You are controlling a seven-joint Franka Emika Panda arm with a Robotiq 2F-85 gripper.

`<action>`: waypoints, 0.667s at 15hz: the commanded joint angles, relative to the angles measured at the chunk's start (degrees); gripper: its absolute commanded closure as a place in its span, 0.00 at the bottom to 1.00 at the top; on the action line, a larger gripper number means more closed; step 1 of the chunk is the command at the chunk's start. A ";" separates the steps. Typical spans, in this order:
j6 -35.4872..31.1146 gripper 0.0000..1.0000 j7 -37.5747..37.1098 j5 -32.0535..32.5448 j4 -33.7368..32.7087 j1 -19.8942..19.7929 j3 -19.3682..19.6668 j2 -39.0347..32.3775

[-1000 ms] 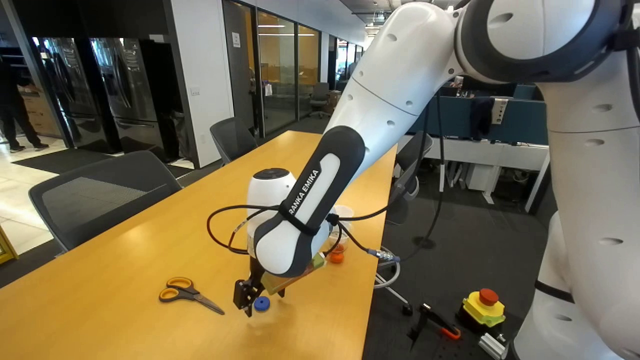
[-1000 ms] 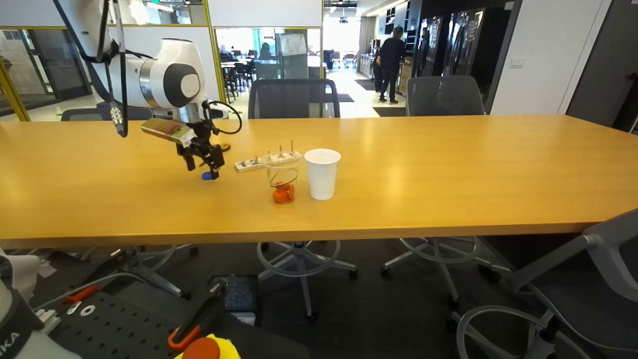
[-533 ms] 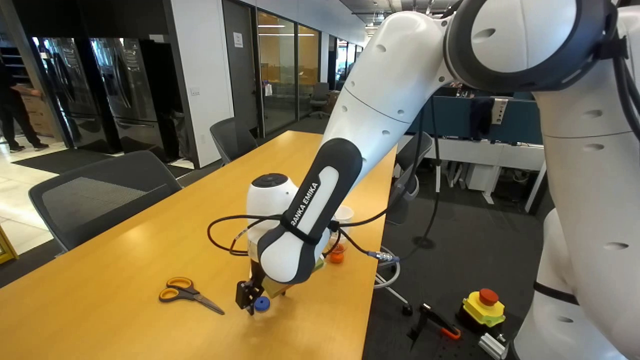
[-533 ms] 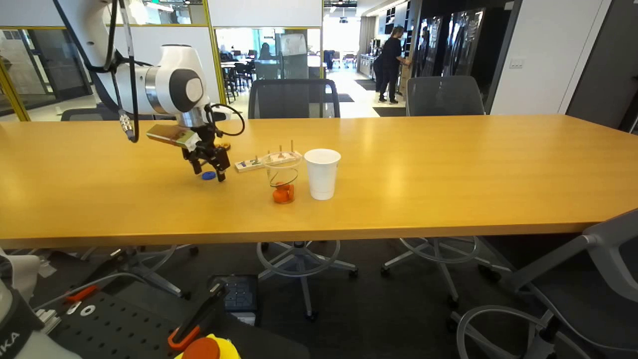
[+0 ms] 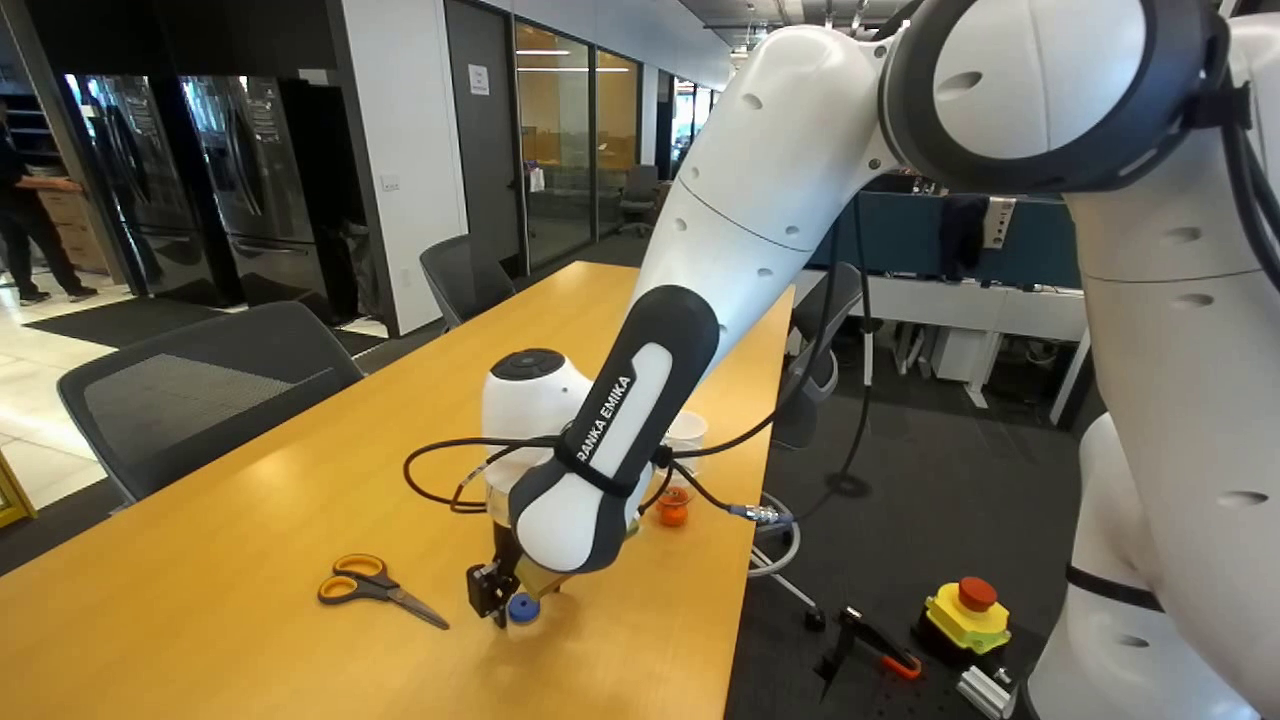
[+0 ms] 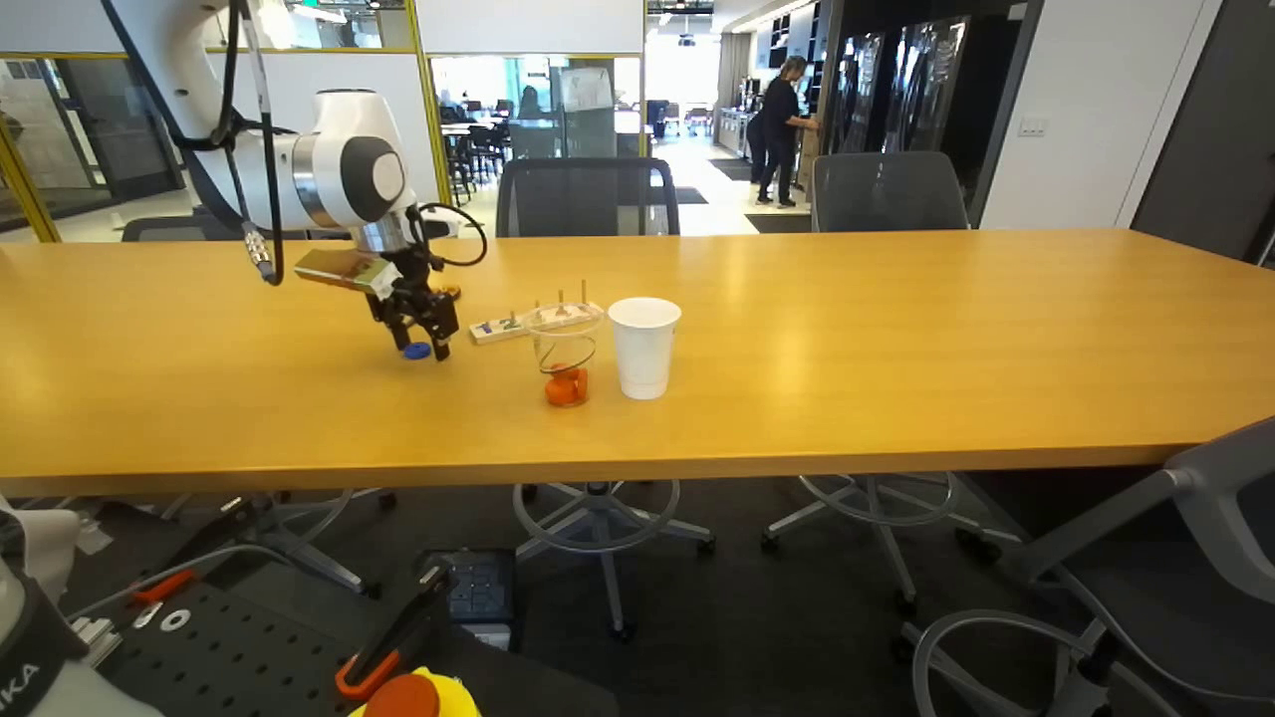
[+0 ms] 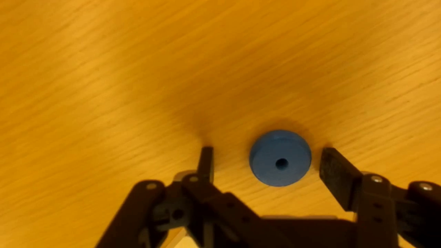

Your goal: Put the orange rings on the clear cup

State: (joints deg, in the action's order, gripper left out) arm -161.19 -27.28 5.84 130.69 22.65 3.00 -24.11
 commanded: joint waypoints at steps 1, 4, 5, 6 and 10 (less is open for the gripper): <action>2.03 0.51 -2.83 2.21 -2.00 2.18 2.14 -0.45; 5.36 0.73 -3.64 2.84 -3.12 2.46 2.20 -0.20; 6.73 0.79 -4.16 3.07 -3.61 2.62 2.20 -0.18; 8.08 0.82 -4.49 3.28 -3.98 2.49 2.11 -0.14; 12.29 0.81 -6.58 5.10 -5.60 1.55 2.51 0.63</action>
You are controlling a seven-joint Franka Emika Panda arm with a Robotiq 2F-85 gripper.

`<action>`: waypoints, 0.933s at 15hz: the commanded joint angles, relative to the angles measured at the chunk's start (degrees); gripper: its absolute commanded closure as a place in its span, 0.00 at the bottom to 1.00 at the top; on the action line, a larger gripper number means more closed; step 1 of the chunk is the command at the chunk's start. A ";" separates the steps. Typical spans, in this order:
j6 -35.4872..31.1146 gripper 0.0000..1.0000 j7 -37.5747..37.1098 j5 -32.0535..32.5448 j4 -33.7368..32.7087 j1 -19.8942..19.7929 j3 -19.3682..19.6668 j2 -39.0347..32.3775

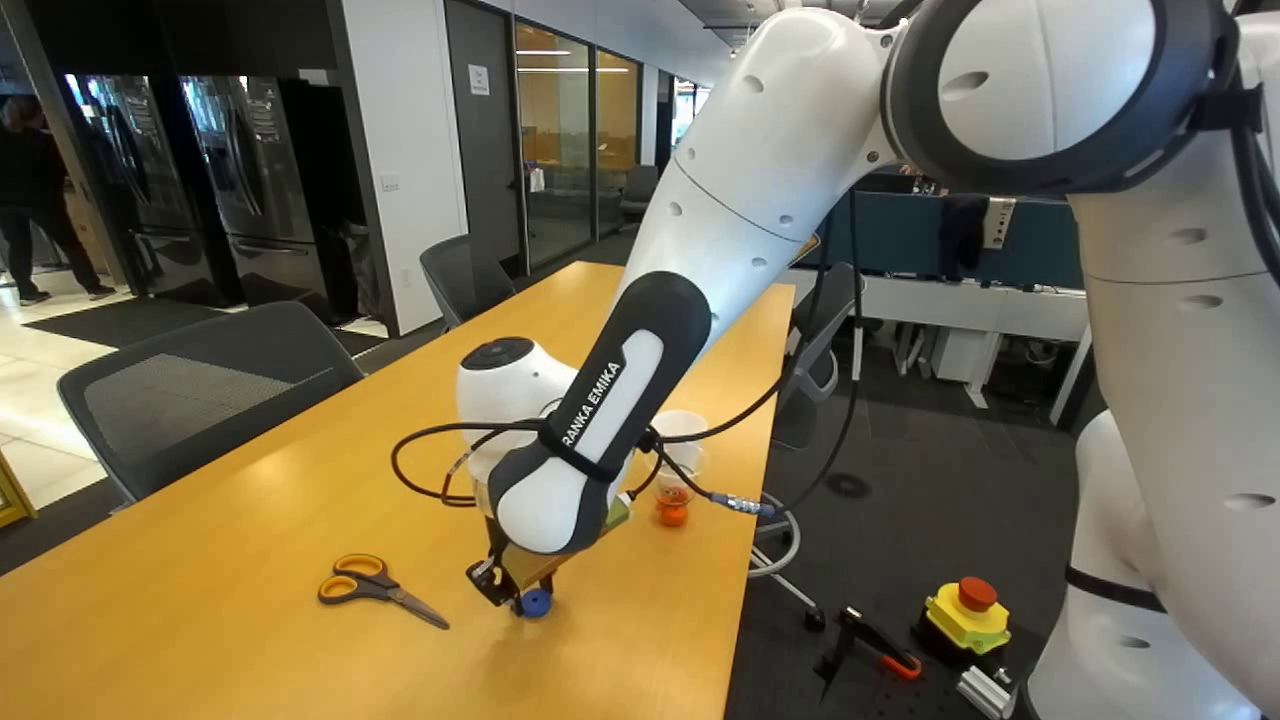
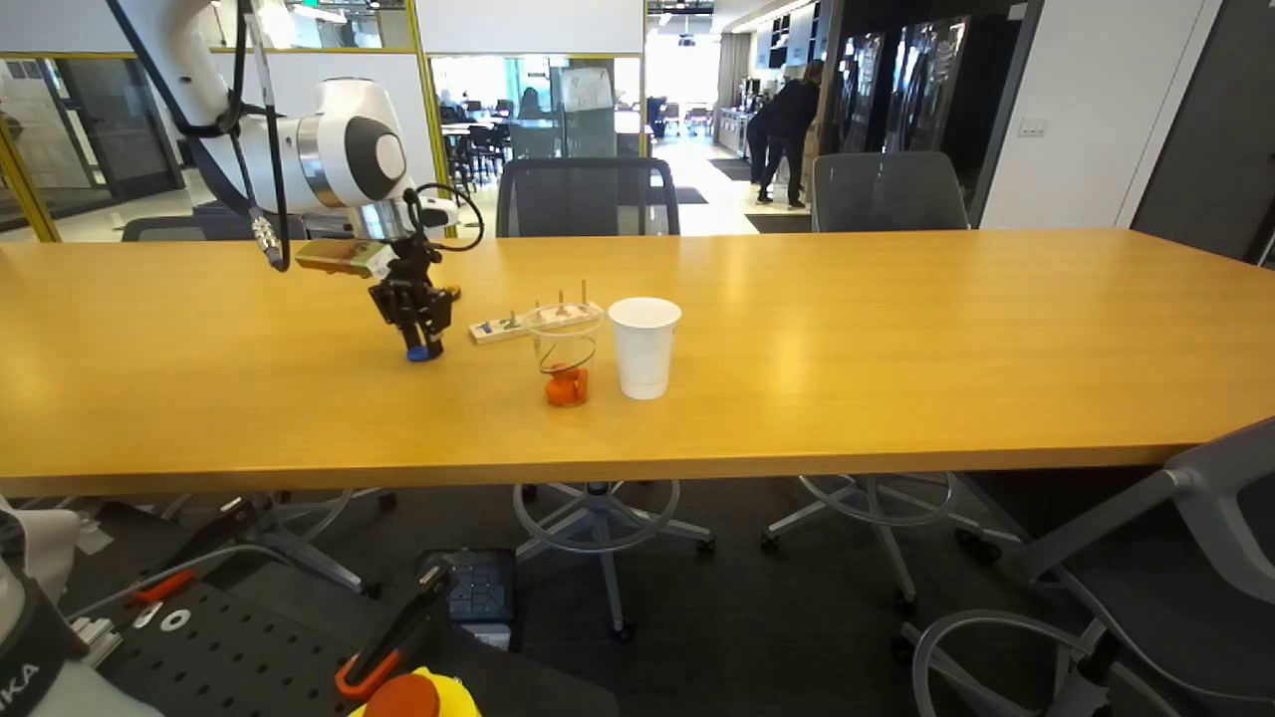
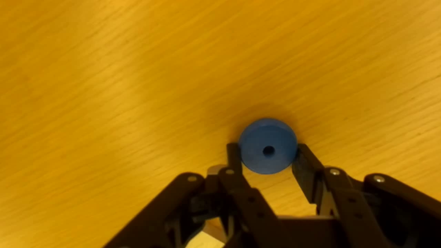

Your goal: Put the orange rings on the clear cup

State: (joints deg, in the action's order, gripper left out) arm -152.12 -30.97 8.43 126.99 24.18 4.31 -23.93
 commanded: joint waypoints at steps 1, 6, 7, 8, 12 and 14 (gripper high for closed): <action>3.80 0.81 -3.60 3.05 -2.43 -0.42 1.79 0.96; 4.66 0.81 -4.45 3.91 -5.33 -4.88 4.40 3.38; 4.78 0.81 -3.19 2.90 -5.76 -7.04 4.68 4.06; 5.01 0.81 -2.56 2.28 -6.38 -8.69 4.86 4.44; 7.28 0.81 3.27 -3.50 -8.88 -17.59 4.13 6.68; 9.07 0.81 6.21 -7.07 -10.69 -21.20 3.91 7.34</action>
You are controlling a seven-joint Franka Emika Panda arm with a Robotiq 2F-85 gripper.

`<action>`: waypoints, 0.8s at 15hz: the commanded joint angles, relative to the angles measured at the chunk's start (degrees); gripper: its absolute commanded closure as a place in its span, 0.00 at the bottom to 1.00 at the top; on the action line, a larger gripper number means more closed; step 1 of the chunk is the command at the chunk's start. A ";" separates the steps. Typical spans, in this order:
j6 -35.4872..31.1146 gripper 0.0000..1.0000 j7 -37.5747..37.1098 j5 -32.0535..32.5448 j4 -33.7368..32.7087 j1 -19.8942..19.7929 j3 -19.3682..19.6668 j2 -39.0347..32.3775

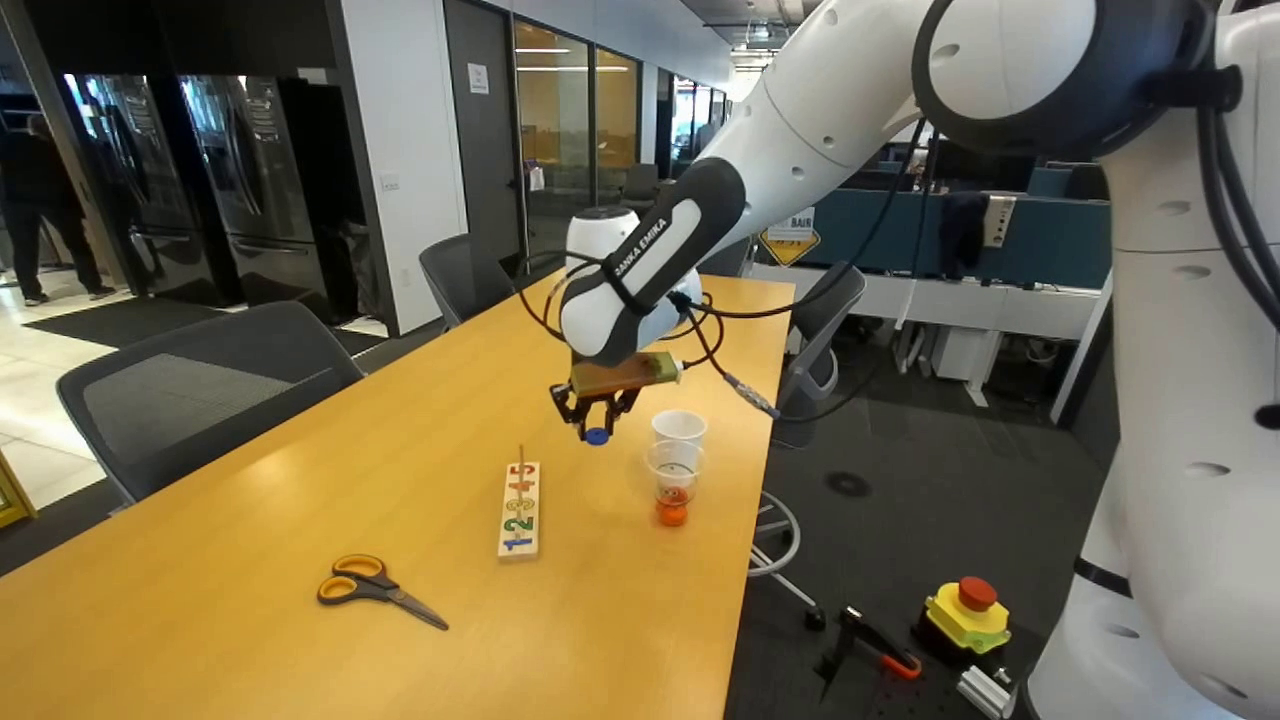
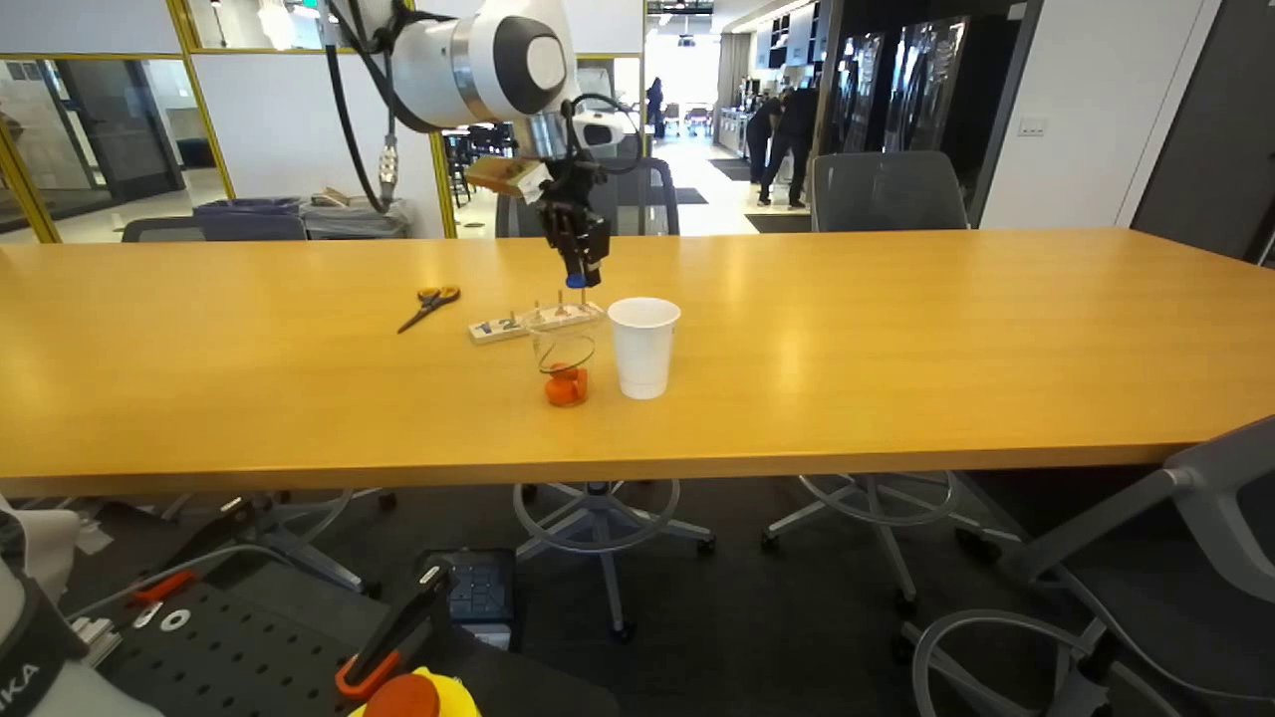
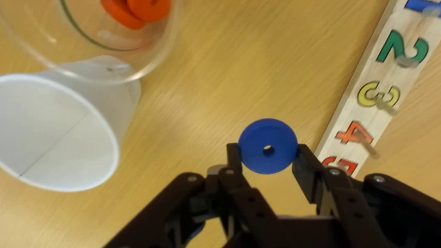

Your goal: Put the orange rings on the clear cup

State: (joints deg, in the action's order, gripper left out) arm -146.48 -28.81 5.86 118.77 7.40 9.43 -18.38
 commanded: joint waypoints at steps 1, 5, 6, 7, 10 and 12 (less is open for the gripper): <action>4.38 0.81 4.68 -5.76 -3.53 -5.68 -1.16 1.90; 10.04 0.81 5.59 -8.55 -7.09 -9.33 -0.51 1.68; 11.49 0.81 5.43 -9.00 -7.71 -9.97 -0.44 1.55; 13.10 0.81 4.83 -9.00 -8.24 -10.41 -0.21 1.45; 17.21 0.81 3.86 -8.55 -9.30 -11.45 0.18 1.29; 19.13 0.81 3.70 -8.57 -9.54 -12.12 0.26 1.07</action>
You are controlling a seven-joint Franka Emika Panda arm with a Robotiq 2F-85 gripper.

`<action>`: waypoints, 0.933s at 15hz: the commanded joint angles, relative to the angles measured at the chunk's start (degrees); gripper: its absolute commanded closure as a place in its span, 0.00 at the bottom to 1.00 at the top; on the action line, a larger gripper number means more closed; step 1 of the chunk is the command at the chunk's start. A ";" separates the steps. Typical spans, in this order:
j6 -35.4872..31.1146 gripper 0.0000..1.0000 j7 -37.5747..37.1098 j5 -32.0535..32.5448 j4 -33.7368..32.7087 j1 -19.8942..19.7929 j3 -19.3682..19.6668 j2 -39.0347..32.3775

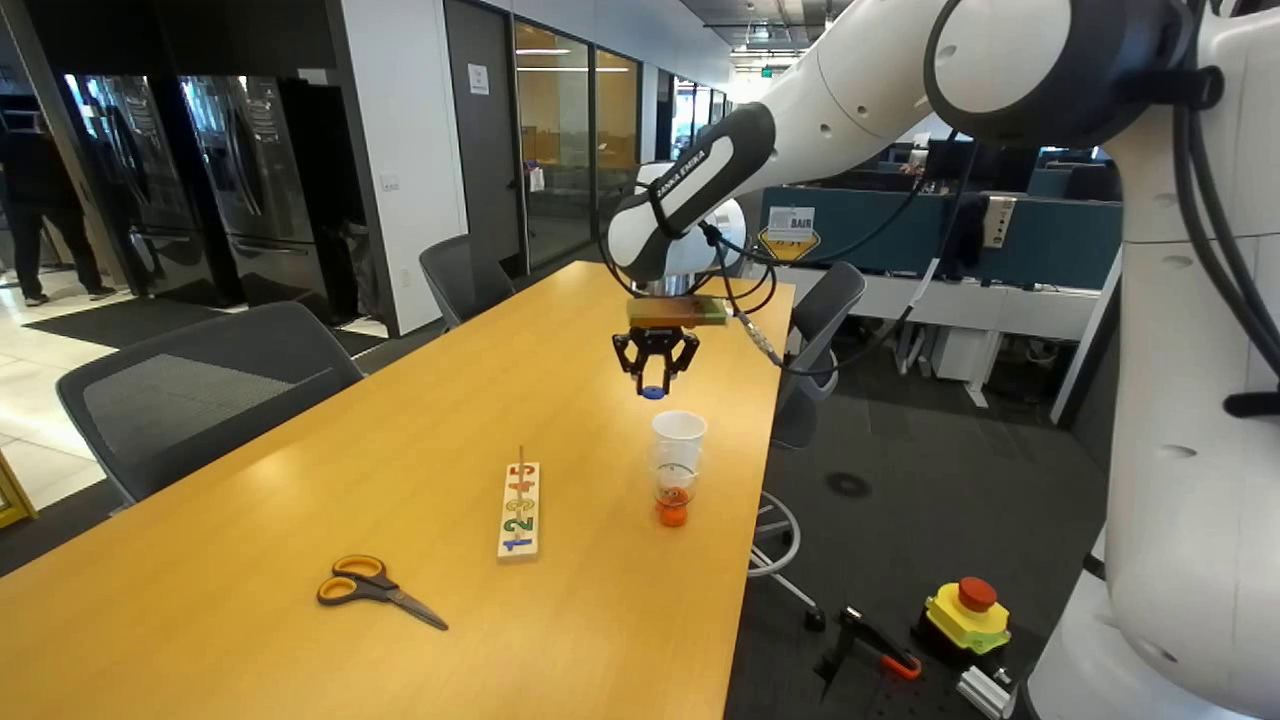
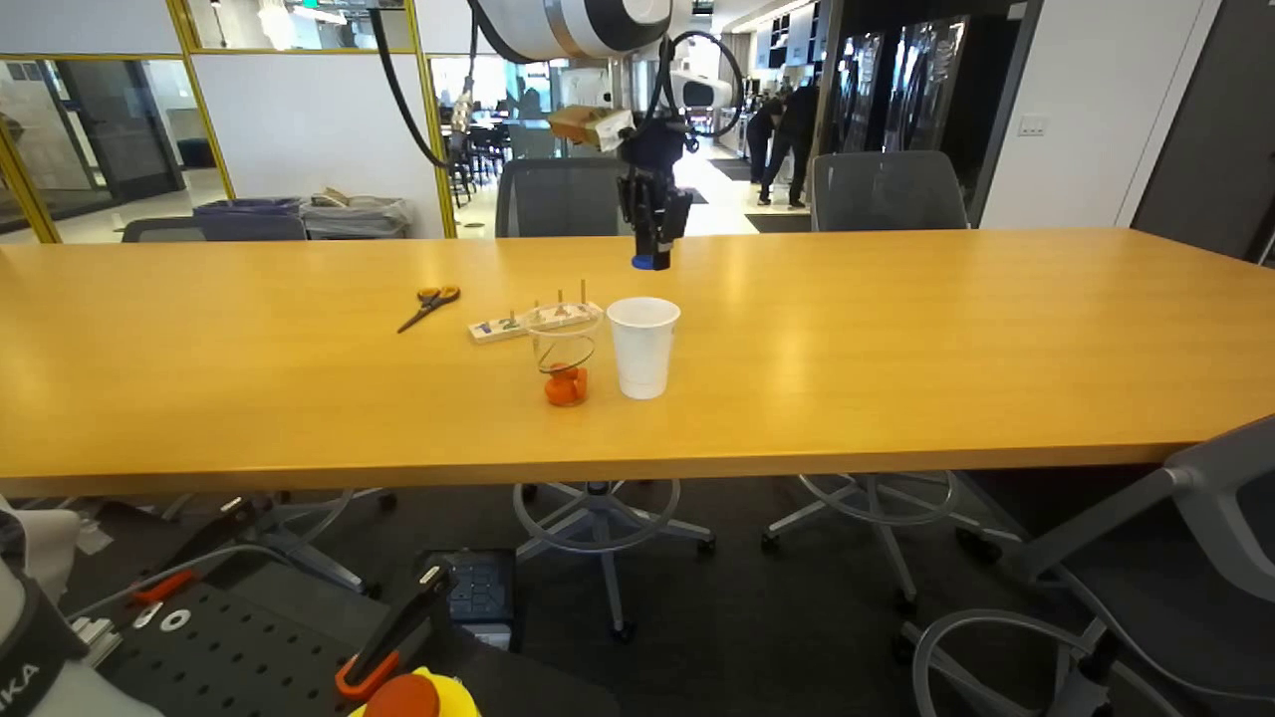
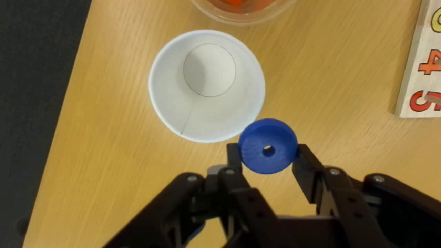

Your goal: Put the orange rings on the clear cup

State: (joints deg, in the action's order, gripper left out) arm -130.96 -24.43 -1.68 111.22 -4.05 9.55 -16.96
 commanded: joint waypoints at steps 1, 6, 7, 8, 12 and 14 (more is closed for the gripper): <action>4.60 0.81 -0.70 -1.20 -2.14 -1.02 0.16 -0.60; 6.96 0.81 -1.22 -1.38 -2.20 -1.83 0.20 -1.67; 7.29 0.81 -1.35 -1.40 -2.35 -1.94 0.23 -2.04; 7.61 0.81 -1.47 -1.44 -2.44 -2.03 0.24 -2.27; 8.02 0.31 -2.19 -2.63 -2.99 -2.49 0.27 -3.24; 8.11 0.22 -2.33 -3.07 -2.96 -2.58 0.31 -3.31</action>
State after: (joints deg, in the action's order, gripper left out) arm -124.86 -26.17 -3.05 110.45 -6.44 9.60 -19.59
